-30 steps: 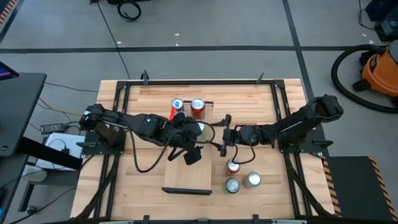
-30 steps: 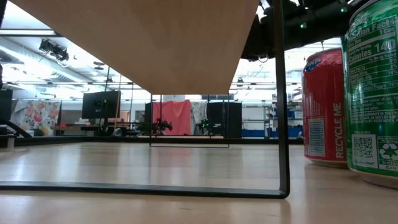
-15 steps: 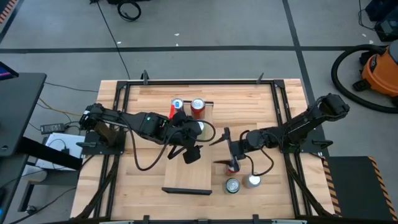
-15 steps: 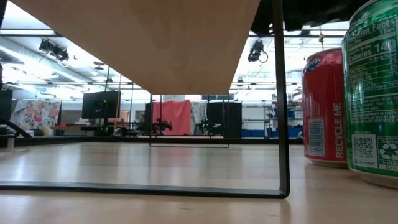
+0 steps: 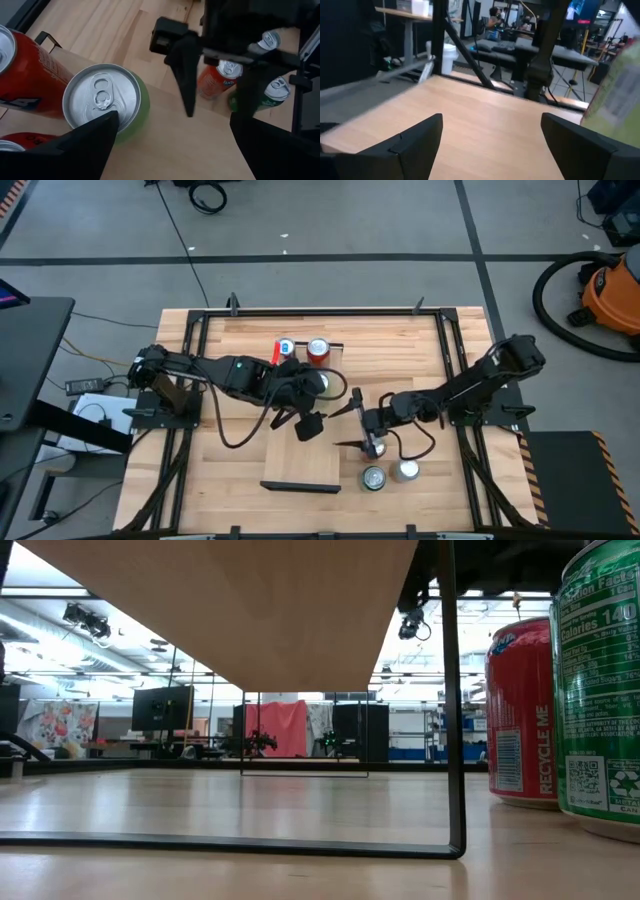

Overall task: Place canned beverage on shelf
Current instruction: Put the light green soda can on the shelf

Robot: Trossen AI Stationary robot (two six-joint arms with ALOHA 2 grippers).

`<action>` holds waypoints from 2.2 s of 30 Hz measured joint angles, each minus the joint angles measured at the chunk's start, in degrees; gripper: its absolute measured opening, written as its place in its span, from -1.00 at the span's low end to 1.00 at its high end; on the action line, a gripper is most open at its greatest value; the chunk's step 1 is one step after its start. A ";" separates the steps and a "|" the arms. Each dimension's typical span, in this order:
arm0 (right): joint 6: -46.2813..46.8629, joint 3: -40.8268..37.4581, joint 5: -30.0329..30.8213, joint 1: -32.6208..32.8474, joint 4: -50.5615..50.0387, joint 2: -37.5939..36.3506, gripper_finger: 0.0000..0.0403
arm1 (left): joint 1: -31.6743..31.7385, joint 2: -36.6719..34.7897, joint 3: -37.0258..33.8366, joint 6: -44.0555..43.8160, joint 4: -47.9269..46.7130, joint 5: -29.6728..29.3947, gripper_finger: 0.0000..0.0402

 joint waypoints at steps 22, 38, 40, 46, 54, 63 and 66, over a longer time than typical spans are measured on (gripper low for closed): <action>-1.53 0.69 17.39 -3.94 -4.44 0.85 0.73 | 0.02 0.10 5.34 -1.33 1.90 2.26 0.97; -3.41 0.65 3.52 -1.43 -17.63 -9.34 0.73 | -4.96 2.27 7.52 -0.18 -7.21 -1.93 0.97; -3.25 0.65 -0.21 -1.42 -16.23 -7.90 0.73 | -5.87 3.42 7.52 -0.26 -7.68 -1.97 0.97; -3.39 0.62 -1.37 -0.85 -13.49 -6.04 0.73 | -8.43 4.78 7.51 -4.24 -10.35 -2.11 0.97; -3.39 0.62 1.16 -0.90 -12.96 -6.04 0.73 | -9.92 9.67 7.50 -6.10 -14.09 -2.88 0.97; -3.63 0.62 1.47 -0.94 -13.50 -6.04 0.73 | -8.25 12.77 7.45 -3.40 -15.62 -3.32 0.97; -3.65 0.62 1.47 -0.94 -13.43 -6.04 0.73 | -7.72 12.92 7.45 -2.26 -15.64 -4.19 0.97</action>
